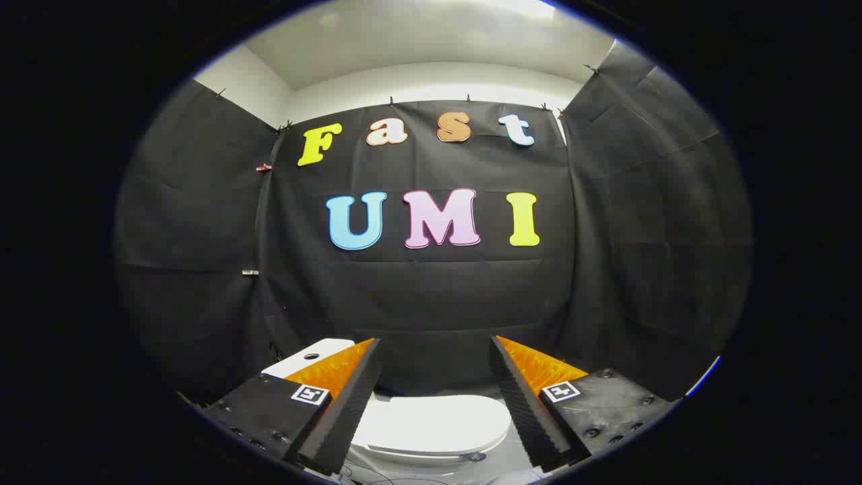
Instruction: Open the toilet lid.
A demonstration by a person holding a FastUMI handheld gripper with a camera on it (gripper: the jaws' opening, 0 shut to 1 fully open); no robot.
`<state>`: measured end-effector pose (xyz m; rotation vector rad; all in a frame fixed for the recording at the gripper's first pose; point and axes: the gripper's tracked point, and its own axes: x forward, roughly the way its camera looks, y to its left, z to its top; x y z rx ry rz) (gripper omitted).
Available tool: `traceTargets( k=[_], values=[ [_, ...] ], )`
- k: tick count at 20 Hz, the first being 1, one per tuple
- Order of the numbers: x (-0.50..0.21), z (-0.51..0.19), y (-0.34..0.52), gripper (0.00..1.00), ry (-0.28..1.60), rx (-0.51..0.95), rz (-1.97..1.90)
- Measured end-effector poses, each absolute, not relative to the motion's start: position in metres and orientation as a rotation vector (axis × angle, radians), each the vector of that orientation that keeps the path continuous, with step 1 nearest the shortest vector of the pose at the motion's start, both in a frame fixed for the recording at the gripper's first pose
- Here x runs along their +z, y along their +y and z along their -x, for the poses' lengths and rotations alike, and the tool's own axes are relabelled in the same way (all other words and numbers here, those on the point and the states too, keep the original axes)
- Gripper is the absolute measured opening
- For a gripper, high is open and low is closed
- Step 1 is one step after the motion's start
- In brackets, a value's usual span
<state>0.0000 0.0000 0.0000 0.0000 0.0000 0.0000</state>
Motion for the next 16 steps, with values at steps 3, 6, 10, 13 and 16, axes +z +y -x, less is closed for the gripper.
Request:
traceTargets(
  k=[3, 6, 10, 13, 16],
  values=[
    [0.0014, 0.0014, -0.0012, 0.99, 0.000, -0.003, 0.002],
    [0.0043, 0.0021, -0.0010, 0.99, -0.005, -0.004, 0.001],
    [0.0070, 0.0041, -0.0010, 0.99, -0.012, -0.004, 0.005],
    [0.0080, 0.0069, -0.0014, 0.99, -0.016, -0.005, 0.003],
    [0.0082, 0.0076, 0.0007, 0.99, -0.015, -0.002, 0.004]
  ],
)
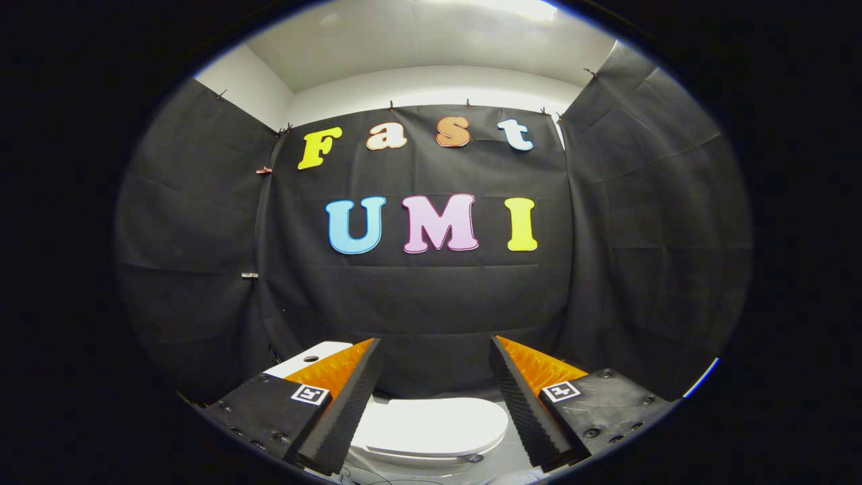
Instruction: Open the toilet lid.
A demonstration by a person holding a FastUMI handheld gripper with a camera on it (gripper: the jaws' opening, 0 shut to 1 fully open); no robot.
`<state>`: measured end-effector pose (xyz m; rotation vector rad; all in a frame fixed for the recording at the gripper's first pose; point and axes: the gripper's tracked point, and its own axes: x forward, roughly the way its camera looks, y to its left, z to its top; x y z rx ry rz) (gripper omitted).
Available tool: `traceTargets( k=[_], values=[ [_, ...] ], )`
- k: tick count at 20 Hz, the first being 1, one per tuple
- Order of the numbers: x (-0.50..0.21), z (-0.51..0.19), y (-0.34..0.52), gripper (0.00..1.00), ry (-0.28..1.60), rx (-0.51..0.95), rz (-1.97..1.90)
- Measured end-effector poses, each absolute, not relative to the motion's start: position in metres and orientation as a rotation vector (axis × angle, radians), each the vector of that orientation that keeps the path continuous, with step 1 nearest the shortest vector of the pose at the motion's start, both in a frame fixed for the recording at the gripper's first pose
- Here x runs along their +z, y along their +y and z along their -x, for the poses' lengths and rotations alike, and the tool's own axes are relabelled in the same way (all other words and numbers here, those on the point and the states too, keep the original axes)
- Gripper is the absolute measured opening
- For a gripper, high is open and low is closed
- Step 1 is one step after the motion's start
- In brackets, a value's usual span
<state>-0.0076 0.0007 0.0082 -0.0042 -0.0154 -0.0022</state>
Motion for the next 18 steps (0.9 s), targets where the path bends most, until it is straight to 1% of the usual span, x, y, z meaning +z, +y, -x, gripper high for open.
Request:
traceTargets(
  k=[11, 18],
  values=[
    [-0.004, 0.002, -0.010, 0.99, 0.020, -0.023, -0.024],
    [-0.042, -0.011, -0.034, 0.98, 0.066, -0.056, -0.084]
  ],
)
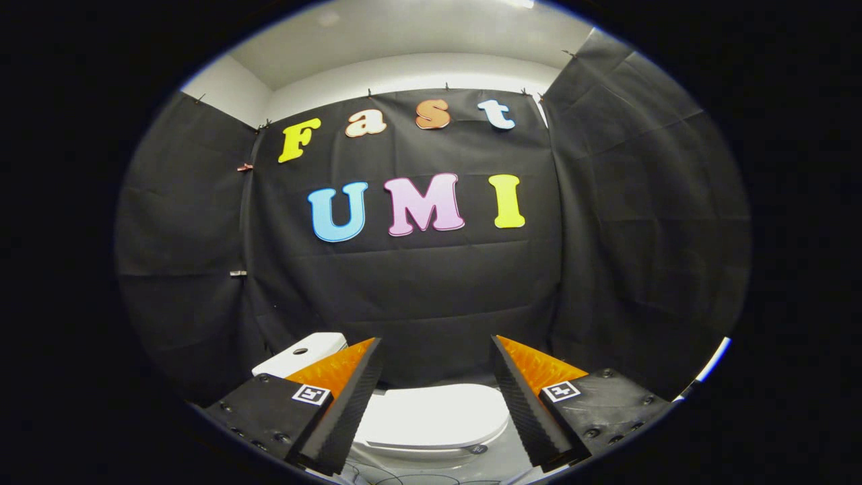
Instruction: Open the toilet lid.
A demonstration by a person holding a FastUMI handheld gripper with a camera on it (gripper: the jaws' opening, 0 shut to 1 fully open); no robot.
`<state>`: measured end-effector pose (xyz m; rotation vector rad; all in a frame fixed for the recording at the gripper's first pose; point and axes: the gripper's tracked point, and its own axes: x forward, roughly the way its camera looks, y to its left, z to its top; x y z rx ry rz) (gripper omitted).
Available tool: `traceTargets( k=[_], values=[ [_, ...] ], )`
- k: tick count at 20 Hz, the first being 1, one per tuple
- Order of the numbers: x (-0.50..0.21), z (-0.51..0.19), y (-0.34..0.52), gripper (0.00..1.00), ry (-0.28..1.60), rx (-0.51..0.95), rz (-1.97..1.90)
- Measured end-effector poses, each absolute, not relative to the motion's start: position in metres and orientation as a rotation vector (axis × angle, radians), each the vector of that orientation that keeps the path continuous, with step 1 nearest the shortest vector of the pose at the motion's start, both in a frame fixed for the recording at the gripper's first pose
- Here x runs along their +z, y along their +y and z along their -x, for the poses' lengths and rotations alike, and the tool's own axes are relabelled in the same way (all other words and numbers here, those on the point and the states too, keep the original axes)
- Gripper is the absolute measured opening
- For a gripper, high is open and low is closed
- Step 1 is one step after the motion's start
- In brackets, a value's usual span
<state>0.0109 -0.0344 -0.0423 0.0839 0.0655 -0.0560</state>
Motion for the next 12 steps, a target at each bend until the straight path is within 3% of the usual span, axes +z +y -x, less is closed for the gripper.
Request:
traceTargets(
  k=[12],
  values=[
    [-0.214, -0.058, -0.117, 0.99, 0.276, -0.158, -0.351]
  ],
)
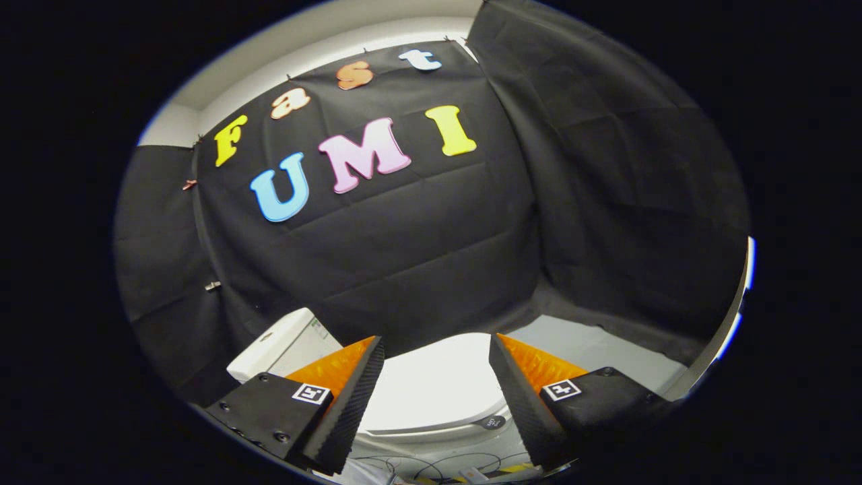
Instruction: Open the toilet lid.
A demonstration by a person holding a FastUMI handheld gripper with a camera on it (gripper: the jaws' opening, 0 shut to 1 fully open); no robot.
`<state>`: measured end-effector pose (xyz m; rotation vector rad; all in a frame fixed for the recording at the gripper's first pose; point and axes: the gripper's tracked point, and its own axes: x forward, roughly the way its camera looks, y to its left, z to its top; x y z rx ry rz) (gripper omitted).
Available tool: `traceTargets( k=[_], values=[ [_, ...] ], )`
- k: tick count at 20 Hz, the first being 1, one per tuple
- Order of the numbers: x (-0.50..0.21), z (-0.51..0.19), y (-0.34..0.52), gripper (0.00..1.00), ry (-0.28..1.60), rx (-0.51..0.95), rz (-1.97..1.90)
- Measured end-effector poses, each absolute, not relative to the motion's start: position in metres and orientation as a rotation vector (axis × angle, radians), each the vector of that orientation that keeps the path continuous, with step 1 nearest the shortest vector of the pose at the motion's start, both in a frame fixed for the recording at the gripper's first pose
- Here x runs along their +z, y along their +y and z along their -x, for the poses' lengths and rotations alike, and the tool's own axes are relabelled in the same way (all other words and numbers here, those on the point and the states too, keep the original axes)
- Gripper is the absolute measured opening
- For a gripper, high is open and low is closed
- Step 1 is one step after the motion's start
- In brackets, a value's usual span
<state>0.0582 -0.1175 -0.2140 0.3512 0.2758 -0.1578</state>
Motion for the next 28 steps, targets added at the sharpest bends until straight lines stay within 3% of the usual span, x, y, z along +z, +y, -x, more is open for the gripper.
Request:
traceTargets(
  k=[15, 25, 28],
  values=[
    [-0.442, -0.092, -0.162, 0.98, 0.548, -0.222, -0.738],
    [-0.532, -0.082, -0.153, 0.97, 0.692, -0.232, -0.868],
    [-0.544, -0.087, -0.144, 0.83, 0.711, -0.215, -0.887]
  ],
)
